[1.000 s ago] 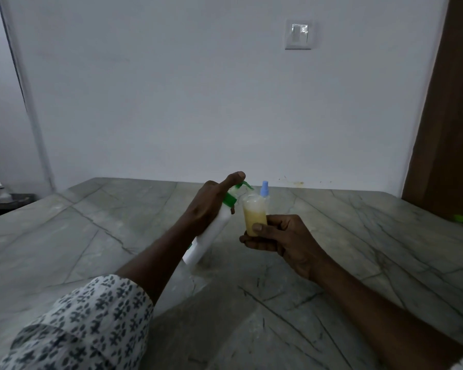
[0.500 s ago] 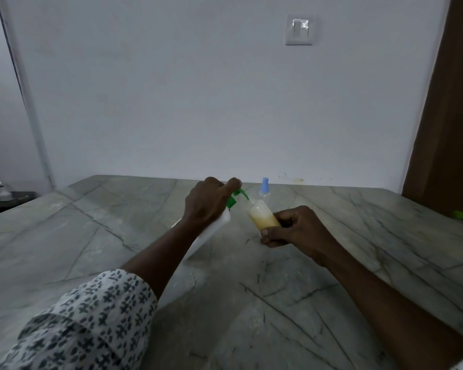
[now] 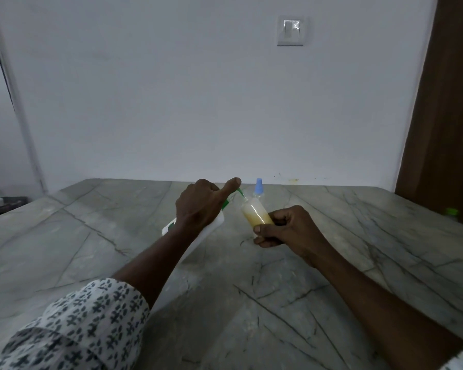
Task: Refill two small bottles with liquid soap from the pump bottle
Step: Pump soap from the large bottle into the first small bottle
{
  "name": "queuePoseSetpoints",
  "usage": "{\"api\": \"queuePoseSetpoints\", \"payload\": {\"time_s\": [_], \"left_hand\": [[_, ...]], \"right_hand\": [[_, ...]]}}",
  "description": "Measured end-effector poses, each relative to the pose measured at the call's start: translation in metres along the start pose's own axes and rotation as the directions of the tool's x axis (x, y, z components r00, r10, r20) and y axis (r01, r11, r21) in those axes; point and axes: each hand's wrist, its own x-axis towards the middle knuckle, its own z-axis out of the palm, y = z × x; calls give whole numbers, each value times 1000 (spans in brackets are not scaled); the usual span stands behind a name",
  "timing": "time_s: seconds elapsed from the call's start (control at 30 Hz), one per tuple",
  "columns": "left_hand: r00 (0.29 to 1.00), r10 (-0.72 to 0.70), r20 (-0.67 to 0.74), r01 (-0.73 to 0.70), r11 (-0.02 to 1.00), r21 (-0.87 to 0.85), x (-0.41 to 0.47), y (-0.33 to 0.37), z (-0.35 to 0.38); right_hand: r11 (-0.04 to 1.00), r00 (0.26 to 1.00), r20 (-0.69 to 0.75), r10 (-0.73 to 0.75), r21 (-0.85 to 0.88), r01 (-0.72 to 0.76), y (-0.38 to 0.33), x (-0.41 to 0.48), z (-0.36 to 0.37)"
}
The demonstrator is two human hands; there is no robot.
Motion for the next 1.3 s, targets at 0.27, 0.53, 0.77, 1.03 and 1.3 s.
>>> {"api": "queuePoseSetpoints", "payload": {"time_s": [0.27,0.53,0.77,1.03,1.3], "left_hand": [[995,33,-98,-32,999,16,0,2,4],[999,3,-46,-1,999,34,0,2,1],[999,2,-44,-3,1000,-15,-2,4,0],[992,-28,-126,30,999,11,-4,11,2],[995,-52,-90,51,999,-6,-3,8,1]], "right_hand": [[1000,1000,18,-3,-31,4,2,-2,2],[1000,1000,-3,-19,-13,19,1,0,2],[1000,1000,-4,-13,-2,13,2,-1,1],[1000,1000,16,0,18,0,5,-2,7],[999,1000,-16,-6,49,7,3,1,7]]}}
